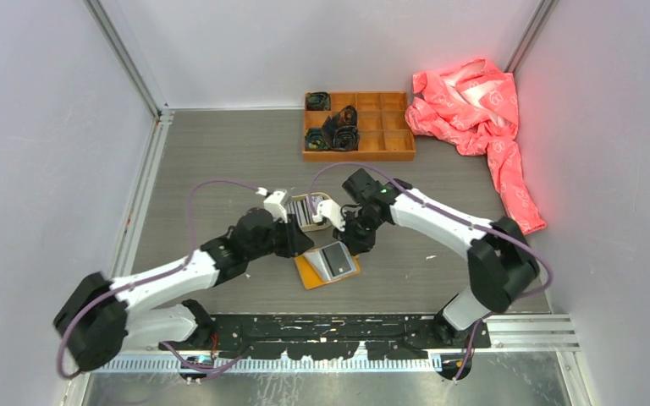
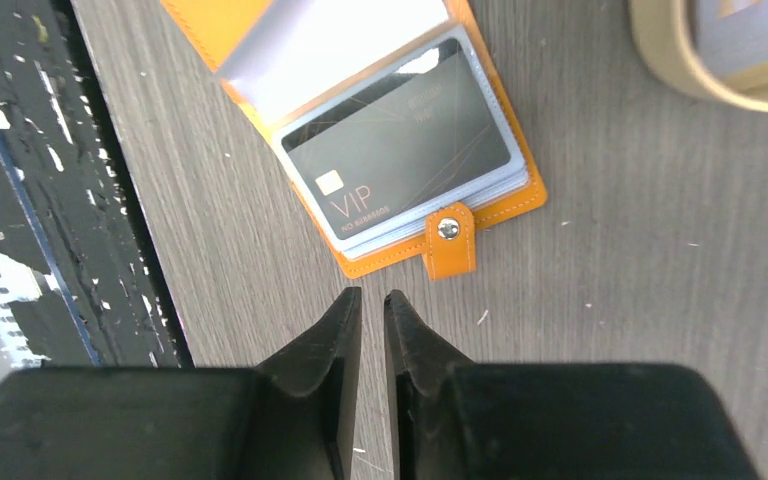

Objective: Put the credit cards into the card holder
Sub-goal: Turn over the card slot in the card holder.

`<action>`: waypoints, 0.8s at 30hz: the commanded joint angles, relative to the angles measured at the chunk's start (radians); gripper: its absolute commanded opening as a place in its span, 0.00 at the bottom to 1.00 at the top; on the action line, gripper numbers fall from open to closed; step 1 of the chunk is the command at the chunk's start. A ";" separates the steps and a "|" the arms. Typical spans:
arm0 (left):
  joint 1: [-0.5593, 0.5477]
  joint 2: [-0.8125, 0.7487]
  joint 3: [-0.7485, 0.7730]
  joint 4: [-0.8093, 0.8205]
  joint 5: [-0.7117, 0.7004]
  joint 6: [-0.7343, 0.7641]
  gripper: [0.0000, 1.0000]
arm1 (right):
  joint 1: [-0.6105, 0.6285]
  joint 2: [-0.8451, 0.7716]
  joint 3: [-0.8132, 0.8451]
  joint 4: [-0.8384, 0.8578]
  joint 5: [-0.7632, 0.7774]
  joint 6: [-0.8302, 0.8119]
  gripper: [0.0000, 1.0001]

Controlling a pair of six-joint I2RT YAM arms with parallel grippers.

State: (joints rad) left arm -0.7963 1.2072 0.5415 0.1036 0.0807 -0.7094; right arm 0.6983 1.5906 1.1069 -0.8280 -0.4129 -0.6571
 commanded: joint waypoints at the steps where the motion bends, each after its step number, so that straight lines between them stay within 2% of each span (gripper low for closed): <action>1: 0.004 -0.262 -0.059 -0.025 -0.101 0.052 0.26 | -0.019 -0.155 -0.053 0.075 -0.097 -0.080 0.21; 2: 0.004 -0.315 -0.082 -0.026 -0.107 0.057 0.29 | -0.020 -0.190 -0.074 0.110 -0.101 -0.091 0.24; 3: 0.005 -0.368 -0.107 -0.026 -0.112 0.056 0.37 | -0.022 -0.228 -0.102 0.154 -0.100 -0.098 0.27; 7: 0.007 -0.570 -0.243 -0.010 -0.140 0.009 0.62 | -0.031 -0.336 -0.198 0.294 -0.107 -0.156 0.71; 9: 0.009 -0.663 -0.304 -0.004 -0.143 -0.031 0.71 | -0.034 -0.322 -0.194 0.246 -0.172 -0.275 0.86; 10: 0.009 -0.710 -0.332 -0.006 -0.142 -0.055 0.73 | -0.034 -0.305 -0.180 0.195 -0.201 -0.346 0.90; 14: 0.008 -0.866 -0.393 -0.064 -0.120 -0.173 0.73 | -0.034 -0.218 -0.111 0.047 -0.258 -0.576 0.92; 19: 0.008 -0.953 -0.442 -0.149 -0.101 -0.286 0.72 | -0.034 -0.104 -0.068 0.055 -0.212 -0.588 0.91; 24: 0.008 -0.933 -0.472 -0.128 -0.102 -0.326 0.71 | -0.056 -0.064 -0.090 0.065 -0.186 -0.580 0.91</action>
State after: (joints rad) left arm -0.7914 0.2562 0.0860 -0.0334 -0.0288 -0.9680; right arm 0.6640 1.5208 0.9985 -0.7589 -0.5983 -1.1995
